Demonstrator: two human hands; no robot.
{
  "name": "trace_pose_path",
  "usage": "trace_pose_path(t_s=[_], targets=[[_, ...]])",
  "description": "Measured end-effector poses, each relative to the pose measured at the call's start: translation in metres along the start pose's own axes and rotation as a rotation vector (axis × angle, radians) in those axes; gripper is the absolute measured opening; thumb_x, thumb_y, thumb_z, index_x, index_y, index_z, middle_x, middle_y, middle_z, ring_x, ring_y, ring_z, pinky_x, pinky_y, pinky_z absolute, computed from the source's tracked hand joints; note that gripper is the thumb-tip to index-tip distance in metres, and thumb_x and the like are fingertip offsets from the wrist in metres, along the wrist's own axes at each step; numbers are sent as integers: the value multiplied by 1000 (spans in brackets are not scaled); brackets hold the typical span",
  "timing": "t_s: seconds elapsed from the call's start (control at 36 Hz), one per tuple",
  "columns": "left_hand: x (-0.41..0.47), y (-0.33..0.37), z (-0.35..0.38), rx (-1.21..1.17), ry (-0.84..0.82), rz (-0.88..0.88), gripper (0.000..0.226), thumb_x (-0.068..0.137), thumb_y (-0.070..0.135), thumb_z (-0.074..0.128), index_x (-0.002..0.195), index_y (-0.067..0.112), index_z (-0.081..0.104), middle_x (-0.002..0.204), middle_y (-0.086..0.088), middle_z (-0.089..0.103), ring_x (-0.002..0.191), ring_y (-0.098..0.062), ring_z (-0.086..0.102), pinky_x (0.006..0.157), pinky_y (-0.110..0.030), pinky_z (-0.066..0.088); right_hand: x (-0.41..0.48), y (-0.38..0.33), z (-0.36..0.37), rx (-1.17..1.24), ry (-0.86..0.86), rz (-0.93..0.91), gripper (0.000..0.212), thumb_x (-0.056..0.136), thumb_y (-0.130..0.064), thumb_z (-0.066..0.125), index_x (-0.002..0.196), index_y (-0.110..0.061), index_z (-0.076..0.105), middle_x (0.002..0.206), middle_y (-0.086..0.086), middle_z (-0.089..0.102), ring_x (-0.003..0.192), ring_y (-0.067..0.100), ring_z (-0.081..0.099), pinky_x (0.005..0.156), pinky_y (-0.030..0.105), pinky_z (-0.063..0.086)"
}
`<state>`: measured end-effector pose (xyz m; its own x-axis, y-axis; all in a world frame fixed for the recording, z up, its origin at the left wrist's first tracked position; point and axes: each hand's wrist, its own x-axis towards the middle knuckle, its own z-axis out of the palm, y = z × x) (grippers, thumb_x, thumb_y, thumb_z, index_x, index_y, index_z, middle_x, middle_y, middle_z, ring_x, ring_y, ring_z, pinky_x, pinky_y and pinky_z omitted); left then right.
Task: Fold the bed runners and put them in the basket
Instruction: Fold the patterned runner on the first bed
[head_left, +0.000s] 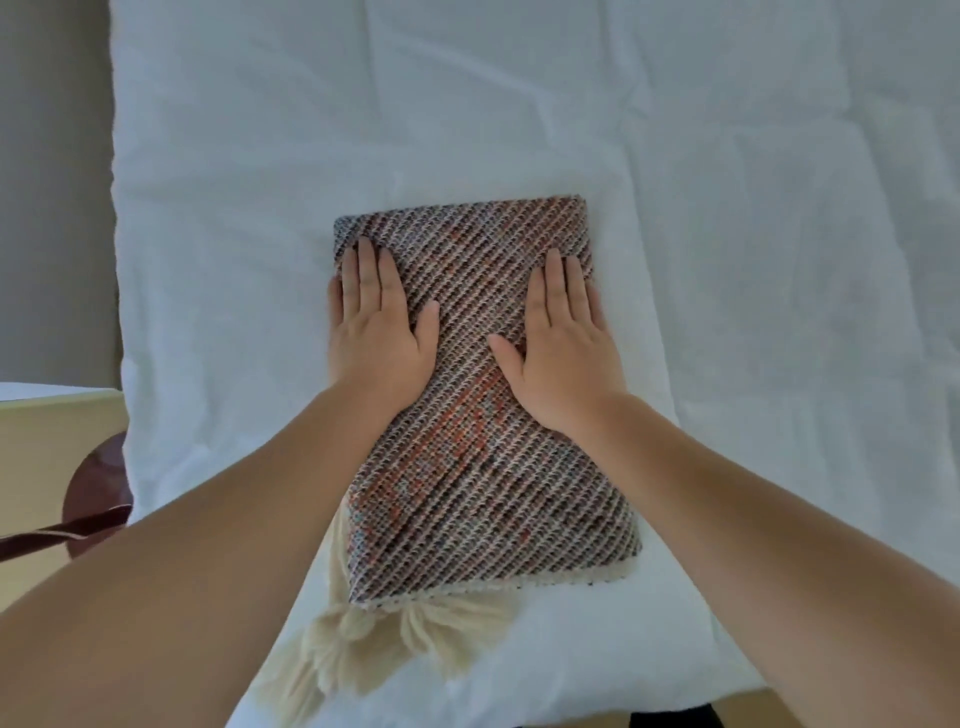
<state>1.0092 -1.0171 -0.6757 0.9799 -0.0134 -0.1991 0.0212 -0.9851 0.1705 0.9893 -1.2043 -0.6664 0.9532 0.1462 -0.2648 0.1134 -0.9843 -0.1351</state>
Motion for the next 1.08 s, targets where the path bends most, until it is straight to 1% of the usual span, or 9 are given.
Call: trace_pose_path(t_s=[0.36,0.44,0.53,0.67,0.75,0.86,0.94,1.03,1.08], targets=[[-104,-4,13,-102,-61,-29,77,94,57,14,148,7,-8,158,-11,-11,144,-21,-13,116,-35,-8,-157,-5,55,27,-48,-88,77,98,-54,19,149,2,7,158,20,7,146,31,-1,118,46,2],[-116,-6,13,-278,-81,-155,85,91,62,26,148,10,-10,158,-10,-10,145,-24,-4,117,-38,4,-174,-1,57,53,-93,-96,76,98,-54,18,150,1,7,158,19,8,147,31,0,118,45,1],[-115,-13,9,-556,-98,-348,86,89,60,39,149,13,-2,158,-10,9,141,-29,20,114,-45,23,-168,5,49,163,-84,-90,76,98,-54,19,150,1,6,158,20,6,147,29,-1,119,44,3],[-101,-23,-1,-605,-55,-372,63,92,53,41,138,11,32,136,-12,44,121,-32,46,95,-45,42,-121,18,22,577,15,125,74,97,-55,27,151,-14,-2,160,9,3,145,25,14,115,36,16],[-94,-26,-2,-663,-82,-425,58,93,54,38,130,10,40,125,-13,52,110,-33,52,86,-43,44,-91,23,8,671,24,245,74,96,-53,37,152,-15,7,155,8,23,138,27,33,110,40,31],[-88,-26,-2,-679,-113,-467,55,93,56,35,121,10,48,103,-2,57,98,-29,56,71,-34,42,-67,27,-1,773,-35,315,62,90,-57,45,140,-22,34,133,1,52,118,22,53,99,40,44],[-79,-28,-6,-765,-171,-523,58,88,64,39,114,14,56,104,-3,61,92,-25,59,76,-35,43,-56,31,-5,937,-91,395,59,81,-63,56,127,-28,47,114,-9,60,101,15,59,85,35,48],[-75,-31,-13,-818,-203,-487,41,83,67,44,81,29,59,86,3,64,82,-21,62,76,-35,48,-49,35,-8,1058,-135,412,57,76,-60,66,121,-27,54,107,-11,63,93,10,62,78,30,48],[-75,-31,-19,-833,-206,-463,37,82,67,47,84,31,59,88,6,64,83,-19,62,76,-35,49,-48,34,-12,1089,-131,408,50,78,-53,69,117,-26,56,105,-10,64,91,10,63,78,31,50]])
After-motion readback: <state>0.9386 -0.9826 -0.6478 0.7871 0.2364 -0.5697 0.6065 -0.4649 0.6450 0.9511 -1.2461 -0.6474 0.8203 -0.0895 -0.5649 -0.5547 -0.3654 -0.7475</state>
